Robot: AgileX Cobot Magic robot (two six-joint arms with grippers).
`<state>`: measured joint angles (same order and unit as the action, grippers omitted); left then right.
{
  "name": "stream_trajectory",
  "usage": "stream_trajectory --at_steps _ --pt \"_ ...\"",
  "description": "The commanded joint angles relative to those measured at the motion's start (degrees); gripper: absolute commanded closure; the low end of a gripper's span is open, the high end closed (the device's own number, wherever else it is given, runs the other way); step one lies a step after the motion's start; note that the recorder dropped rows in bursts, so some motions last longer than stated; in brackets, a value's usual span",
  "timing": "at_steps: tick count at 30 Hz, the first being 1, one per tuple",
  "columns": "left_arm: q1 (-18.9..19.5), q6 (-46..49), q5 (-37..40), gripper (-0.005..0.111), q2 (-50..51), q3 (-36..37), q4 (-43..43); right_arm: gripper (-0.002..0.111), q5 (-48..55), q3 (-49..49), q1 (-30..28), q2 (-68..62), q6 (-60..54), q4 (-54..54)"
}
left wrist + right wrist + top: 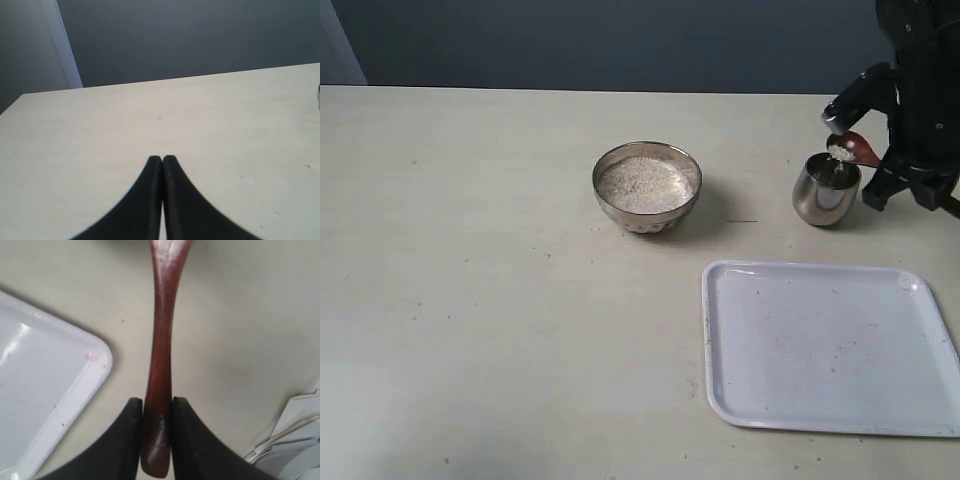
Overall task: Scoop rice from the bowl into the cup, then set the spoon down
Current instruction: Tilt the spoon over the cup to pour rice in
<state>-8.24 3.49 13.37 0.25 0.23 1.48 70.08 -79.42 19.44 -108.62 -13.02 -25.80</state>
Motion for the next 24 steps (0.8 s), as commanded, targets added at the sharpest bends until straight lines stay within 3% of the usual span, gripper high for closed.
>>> stream_trajectory --at_steps 1,24 --pt "-0.5 -0.4 -0.1 0.106 -0.3 -0.2 -0.1 0.109 -0.1 0.3 0.0 0.1 1.0 -1.1" --pt "-0.5 -0.4 -0.1 0.106 -0.3 -0.2 -0.1 0.109 -0.1 0.3 3.0 0.1 2.8 -5.3"
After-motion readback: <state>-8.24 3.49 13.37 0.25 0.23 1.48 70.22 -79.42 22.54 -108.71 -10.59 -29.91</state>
